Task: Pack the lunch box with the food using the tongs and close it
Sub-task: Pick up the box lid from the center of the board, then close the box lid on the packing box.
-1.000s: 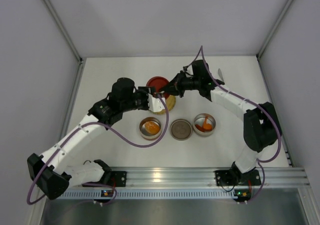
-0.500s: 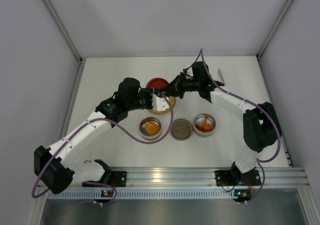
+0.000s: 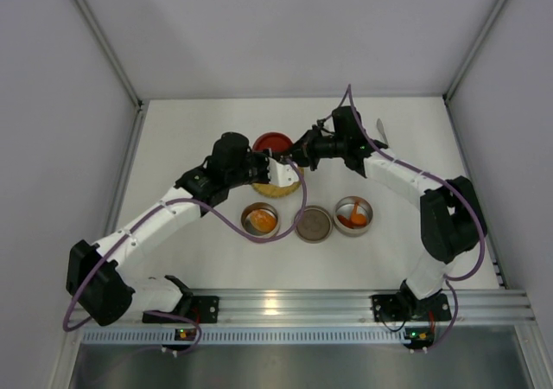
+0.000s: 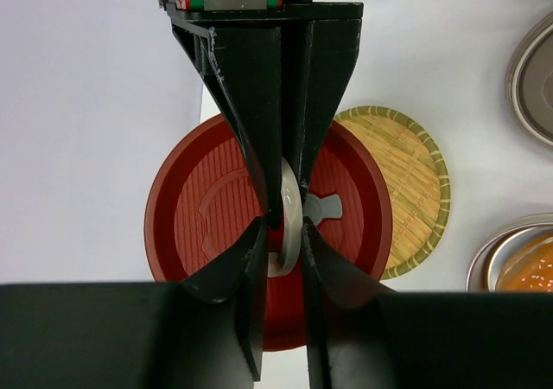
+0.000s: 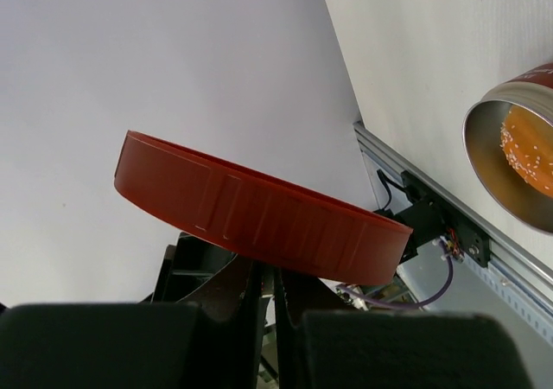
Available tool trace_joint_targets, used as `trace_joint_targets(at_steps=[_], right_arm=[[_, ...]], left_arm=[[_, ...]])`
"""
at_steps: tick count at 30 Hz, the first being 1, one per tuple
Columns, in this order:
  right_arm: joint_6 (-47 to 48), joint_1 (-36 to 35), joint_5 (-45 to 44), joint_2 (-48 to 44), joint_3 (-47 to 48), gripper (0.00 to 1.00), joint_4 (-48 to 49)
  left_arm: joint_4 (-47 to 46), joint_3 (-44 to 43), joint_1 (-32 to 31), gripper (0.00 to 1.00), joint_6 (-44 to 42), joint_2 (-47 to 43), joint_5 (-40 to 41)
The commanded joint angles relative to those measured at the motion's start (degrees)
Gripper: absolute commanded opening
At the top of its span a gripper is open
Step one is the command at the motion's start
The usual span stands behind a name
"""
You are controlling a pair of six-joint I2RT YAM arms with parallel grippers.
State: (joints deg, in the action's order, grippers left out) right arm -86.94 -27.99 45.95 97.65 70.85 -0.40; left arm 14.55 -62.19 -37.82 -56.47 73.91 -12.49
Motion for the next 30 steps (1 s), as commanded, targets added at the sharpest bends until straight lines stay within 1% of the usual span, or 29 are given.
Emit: trace_joint_targets(at_steps=[1, 2, 6, 7, 10, 11, 13, 14, 15, 16, 20, 26, 29, 30], right_arm=[[-1.57, -0.31, 2.21, -1.93, 0.17, 0.00, 4.45], [-1.74, -0.31, 2.30, -1.93, 0.17, 0.00, 4.80], [-2.10, -0.49, 2.56, -1.85, 0.17, 0.00, 5.41], [-2.01, -0.40, 2.56, -1.67, 0.17, 0.00, 5.50], [-1.75, -0.49, 2.39, -1.58, -0.10, 0.00, 6.03], [-1.57, -0.40, 2.47, -1.49, -0.18, 0.02, 6.20], [-1.83, -0.23, 3.00, -1.14, -0.36, 0.18, 7.60], [-1.92, -0.14, 3.35, -1.05, -0.45, 0.39, 8.48], [-1.92, -0.05, 3.96, -0.97, -0.36, 0.48, 9.01], [-1.66, 0.04, 4.23, -1.05, -0.27, 0.61, 9.71], [-0.08, 0.48, 4.85, -1.75, 0.60, 0.80, 9.37], [3.44, 1.53, 5.64, -2.55, 1.83, 0.83, 7.09], [6.25, 3.72, 7.04, -2.55, 4.20, 0.84, 6.12], [7.12, 4.43, 7.74, -2.64, 4.99, 0.85, 4.90]], left_arm=[[-2.59, 0.32, 0.03, 0.21, -0.40, 0.62, 1.07], [-2.59, 0.41, 0.03, 0.19, -0.48, 0.54, 1.07], [-1.89, 1.37, 0.03, 0.08, -1.45, 0.45, 1.59], [-1.63, 1.46, 0.03, 0.00, -1.54, 0.27, 1.59], [-0.93, 1.99, 0.03, 0.00, -1.37, -0.34, 1.50], [-0.57, 1.90, 0.03, 0.00, -1.19, -0.43, 1.42], [0.48, 1.90, 0.03, 0.00, -0.58, -0.96, 1.42], [0.92, 1.90, 0.03, 0.00, -0.49, -1.13, 1.42], [1.53, 1.73, 0.03, 0.00, -0.31, -1.31, 1.50], [2.41, 1.90, 0.03, 0.00, 0.30, -1.92, 1.77], [3.91, 3.13, 0.12, 0.00, 1.97, -4.21, 2.38], [6.10, 5.15, 0.12, 0.00, 5.66, -8.08, 3.17], [8.04, 4.98, 0.12, 0.00, 9.08, -9.66, 3.00], [9.35, 4.98, 0.03, 0.00, 11.53, -10.10, 2.48]])
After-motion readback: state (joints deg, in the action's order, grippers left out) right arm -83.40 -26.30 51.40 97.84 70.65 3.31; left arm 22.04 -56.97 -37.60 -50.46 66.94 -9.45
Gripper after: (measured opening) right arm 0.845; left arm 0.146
